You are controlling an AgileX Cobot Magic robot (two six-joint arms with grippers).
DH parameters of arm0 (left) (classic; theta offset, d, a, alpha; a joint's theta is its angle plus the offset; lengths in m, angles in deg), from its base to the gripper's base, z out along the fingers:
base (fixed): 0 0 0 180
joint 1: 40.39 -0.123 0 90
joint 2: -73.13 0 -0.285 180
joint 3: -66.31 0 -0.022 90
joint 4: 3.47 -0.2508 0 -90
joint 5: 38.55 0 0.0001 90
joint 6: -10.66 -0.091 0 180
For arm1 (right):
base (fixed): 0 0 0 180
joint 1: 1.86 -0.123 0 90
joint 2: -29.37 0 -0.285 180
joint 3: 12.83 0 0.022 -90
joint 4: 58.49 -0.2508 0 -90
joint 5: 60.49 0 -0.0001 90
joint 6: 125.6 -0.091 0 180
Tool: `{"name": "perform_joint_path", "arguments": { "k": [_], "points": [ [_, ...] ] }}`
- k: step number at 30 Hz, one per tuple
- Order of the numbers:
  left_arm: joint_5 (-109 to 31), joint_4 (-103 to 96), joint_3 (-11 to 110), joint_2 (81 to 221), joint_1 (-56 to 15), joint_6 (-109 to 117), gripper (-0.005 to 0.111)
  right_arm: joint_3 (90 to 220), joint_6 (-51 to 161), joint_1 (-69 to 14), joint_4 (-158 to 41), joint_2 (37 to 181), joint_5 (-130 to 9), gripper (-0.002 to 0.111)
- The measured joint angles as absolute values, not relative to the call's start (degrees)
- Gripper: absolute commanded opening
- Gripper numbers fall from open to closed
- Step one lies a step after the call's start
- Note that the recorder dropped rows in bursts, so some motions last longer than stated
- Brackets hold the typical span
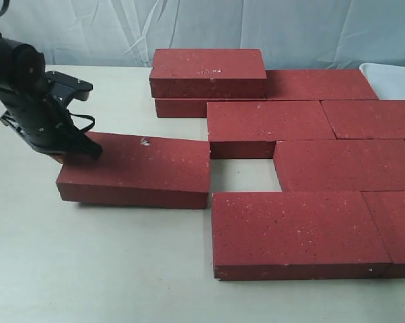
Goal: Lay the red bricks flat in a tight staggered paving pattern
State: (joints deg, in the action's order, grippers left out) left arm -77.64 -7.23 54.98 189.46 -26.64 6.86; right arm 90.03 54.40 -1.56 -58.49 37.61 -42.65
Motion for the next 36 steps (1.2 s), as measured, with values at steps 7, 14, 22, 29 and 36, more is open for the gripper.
{"name": "perform_joint_path", "arguments": {
  "k": [7, 14, 22, 29, 36],
  "points": [
    [-79.7, -5.7, 55.1, 189.7, -27.7, 6.9, 0.042, 90.0, 54.4, -1.6, -58.5, 37.6, -42.7, -0.001],
    [-81.0, -22.7, 55.1, 190.8, -28.1, 17.4, 0.044, 90.0, 54.4, -1.6, -58.8, 37.6, -42.7, -0.001],
    [-70.7, -25.1, 58.5, 184.8, -27.4, 18.4, 0.0, 90.0, 54.4, -1.6, -58.9, 37.6, -42.7, -0.001],
    [-64.6, 6.8, 71.9, 198.7, -20.9, -10.1, 0.001, 90.0, 54.4, -1.6, -58.9, 37.6, -42.7, -0.001],
    [-66.5, 9.1, 80.0, 205.9, -17.4, -11.4, 0.001, 90.0, 54.4, -1.6, -59.1, 37.6, -42.7, -0.001]
  ]
}}
